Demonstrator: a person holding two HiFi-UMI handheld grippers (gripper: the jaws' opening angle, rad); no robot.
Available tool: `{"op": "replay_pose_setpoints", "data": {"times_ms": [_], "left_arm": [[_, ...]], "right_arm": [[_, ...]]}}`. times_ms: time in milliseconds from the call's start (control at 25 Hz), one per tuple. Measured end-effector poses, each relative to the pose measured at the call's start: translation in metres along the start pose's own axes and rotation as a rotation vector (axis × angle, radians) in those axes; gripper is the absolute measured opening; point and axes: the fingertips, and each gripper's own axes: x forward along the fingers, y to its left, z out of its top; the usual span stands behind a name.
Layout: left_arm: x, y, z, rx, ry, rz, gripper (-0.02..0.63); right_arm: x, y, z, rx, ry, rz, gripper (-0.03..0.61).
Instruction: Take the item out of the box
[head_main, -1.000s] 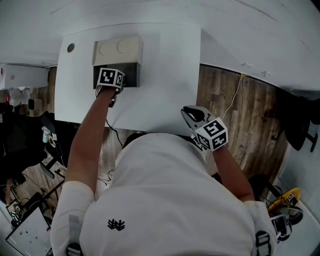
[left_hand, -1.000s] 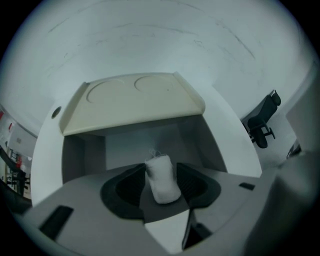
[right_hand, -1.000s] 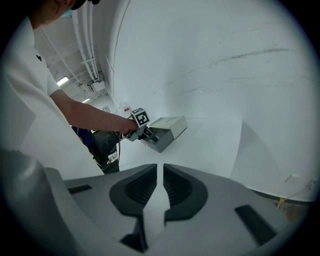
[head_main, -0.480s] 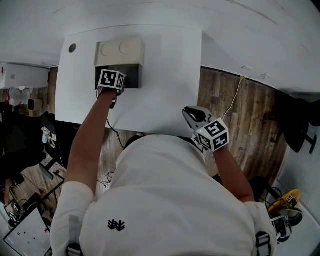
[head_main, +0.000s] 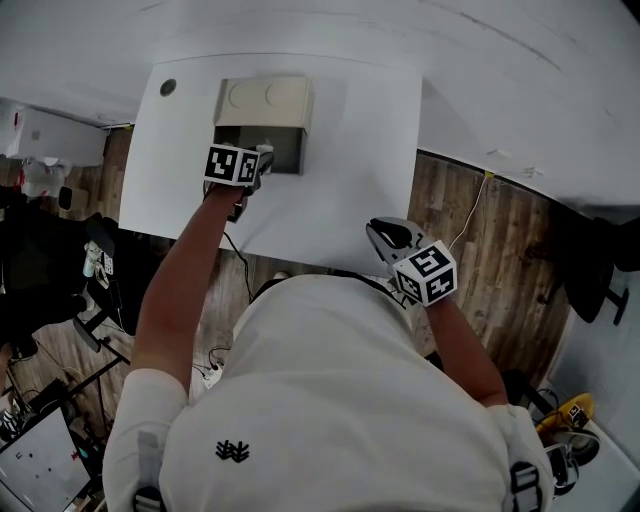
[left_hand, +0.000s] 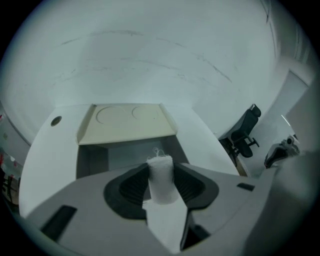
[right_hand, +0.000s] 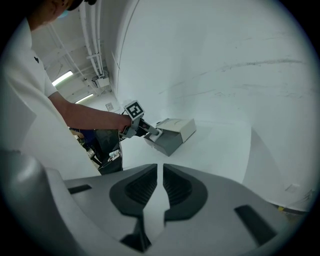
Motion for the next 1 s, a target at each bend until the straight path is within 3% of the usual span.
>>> {"op": "replay_pose_setpoints", "data": {"times_ms": [520,1000], "left_arm": [[-0.097,-0.018,-0.020,-0.001,-0.224,-0.108,0.166],[-0.209,-0.047,-0.074,0.030,-0.441,-0.255,0.166]], "right_arm": [[0.032,0.060,0.012,-0.071,0.005,0.041,0.032],[0.054,0.116,0.019,-0.094,-0.009,0.019,0.023]]}}
